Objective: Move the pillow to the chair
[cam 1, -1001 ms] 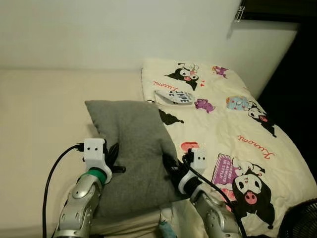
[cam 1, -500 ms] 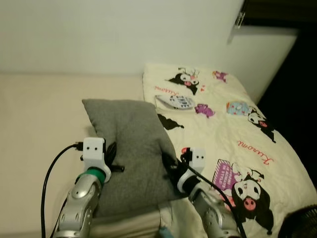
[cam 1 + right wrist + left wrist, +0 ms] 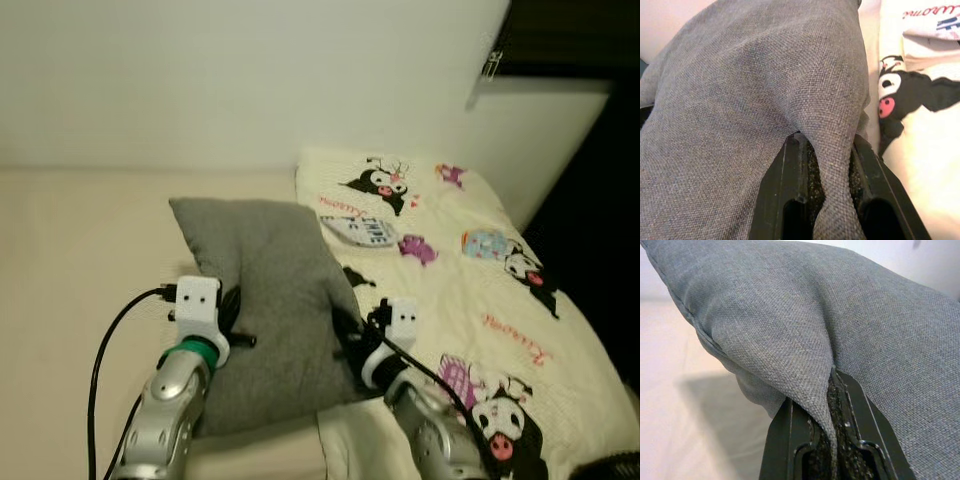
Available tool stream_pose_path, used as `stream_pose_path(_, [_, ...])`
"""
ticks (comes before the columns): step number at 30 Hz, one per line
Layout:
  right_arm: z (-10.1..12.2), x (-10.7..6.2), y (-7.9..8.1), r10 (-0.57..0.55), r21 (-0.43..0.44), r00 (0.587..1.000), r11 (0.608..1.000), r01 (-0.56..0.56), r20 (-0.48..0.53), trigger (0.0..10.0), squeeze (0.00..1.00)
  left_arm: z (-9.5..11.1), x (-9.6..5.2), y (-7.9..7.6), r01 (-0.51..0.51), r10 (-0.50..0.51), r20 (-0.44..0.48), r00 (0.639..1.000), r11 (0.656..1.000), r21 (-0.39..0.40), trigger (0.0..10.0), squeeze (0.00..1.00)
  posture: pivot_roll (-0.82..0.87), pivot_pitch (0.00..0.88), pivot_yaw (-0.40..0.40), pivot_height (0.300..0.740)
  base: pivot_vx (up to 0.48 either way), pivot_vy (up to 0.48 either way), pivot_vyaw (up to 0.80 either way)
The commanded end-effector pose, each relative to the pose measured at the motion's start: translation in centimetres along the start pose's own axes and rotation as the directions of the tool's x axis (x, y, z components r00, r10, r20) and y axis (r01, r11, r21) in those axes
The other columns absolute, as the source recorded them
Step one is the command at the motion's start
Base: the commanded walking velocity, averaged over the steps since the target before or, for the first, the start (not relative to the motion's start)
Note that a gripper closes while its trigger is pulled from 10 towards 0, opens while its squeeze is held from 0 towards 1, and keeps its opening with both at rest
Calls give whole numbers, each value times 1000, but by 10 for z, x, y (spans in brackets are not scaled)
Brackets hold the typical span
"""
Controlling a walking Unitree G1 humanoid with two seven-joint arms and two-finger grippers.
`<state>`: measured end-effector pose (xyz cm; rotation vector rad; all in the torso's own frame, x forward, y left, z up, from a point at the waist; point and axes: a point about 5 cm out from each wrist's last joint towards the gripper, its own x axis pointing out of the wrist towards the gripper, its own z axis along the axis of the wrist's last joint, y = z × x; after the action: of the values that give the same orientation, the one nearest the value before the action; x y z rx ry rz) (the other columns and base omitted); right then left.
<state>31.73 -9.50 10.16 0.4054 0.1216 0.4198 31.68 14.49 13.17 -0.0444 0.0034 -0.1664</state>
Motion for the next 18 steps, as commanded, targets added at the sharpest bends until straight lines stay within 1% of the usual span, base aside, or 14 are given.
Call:
stream_pose_path(1, [5,-1,1,-10,2,999,1000,10,46,10000,0,7,-2,-1,10,-11,44,999,1000,19,10000,0,-19,5,0,695,0,0,0])
stream_pose_path(6, [4,-2,2,-7,7,999,1000,6,45,10000,0,7,-3,-3,11,-13,44,999,1000,28,10000,0,-4,15,-2,705,0,0,0])
stream_pose_path(10, [1,-3,3,-3,5,999,1000,3,43,10000,0,6,-4,-9,27,-28,39,999,999,44,10000,0,-2,17,-3,720,0,0,0])
stream_pose_path(12, [1,-3,3,-3,5,999,1000,3,43,10000,0,6,-4,-9,27,-28,39,999,999,44,10000,0,-2,17,-3,720,0,0,0])
stream_pose_path(14, [2,-4,1,-8,-3,999,1000,8,44,10000,0,4,-5,-12,29,-30,34,999,999,39,10000,0,-4,16,-3,735,0,0,0])
stream_pose_path(18, [1,-4,1,-9,-5,999,1000,9,44,10000,0,3,-5,-13,29,-30,33,999,999,38,10000,0,-4,16,-3,740,0,0,0])
